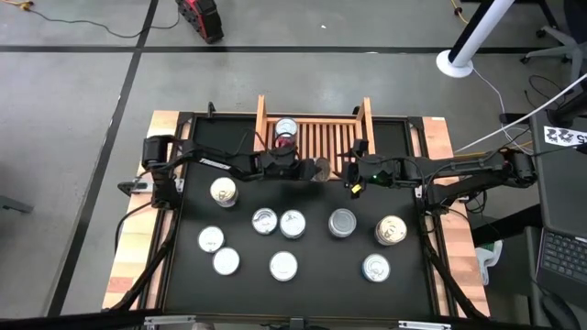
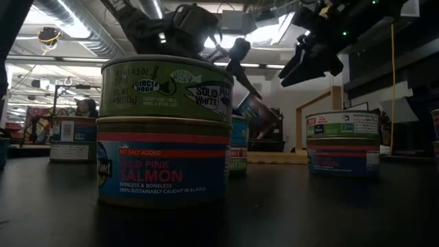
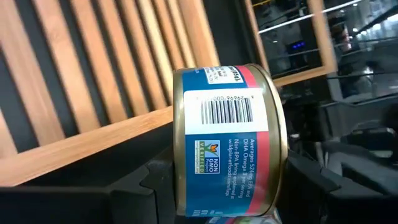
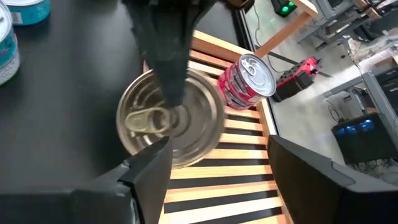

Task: Stack canned seafood by type on shelf
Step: Put the blue tuna can on the shelf

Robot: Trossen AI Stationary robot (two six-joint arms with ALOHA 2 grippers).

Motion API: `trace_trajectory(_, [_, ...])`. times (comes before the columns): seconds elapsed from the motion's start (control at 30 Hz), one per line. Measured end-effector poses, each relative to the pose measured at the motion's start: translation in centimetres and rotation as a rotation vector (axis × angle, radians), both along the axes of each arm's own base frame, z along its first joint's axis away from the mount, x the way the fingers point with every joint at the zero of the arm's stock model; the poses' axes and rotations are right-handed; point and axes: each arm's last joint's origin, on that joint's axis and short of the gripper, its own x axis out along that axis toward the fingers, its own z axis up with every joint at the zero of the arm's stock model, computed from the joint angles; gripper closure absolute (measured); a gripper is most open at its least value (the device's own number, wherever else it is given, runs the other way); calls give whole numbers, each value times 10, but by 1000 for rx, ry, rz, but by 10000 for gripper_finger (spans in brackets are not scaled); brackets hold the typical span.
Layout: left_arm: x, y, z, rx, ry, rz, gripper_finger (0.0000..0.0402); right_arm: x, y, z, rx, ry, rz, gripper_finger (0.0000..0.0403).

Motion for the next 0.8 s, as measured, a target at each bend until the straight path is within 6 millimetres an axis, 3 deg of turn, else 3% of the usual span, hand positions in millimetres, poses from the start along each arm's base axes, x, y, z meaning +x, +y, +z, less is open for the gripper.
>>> trace_trajectory(0.3, [2,9,-14,-35,-2,113,206,2,-1,-3,-18,15,-27,141])
trace_trajectory(0.8, [-3,26,-14,-43,-6,243,205,27,-2,-27,-25,28,-31,141])
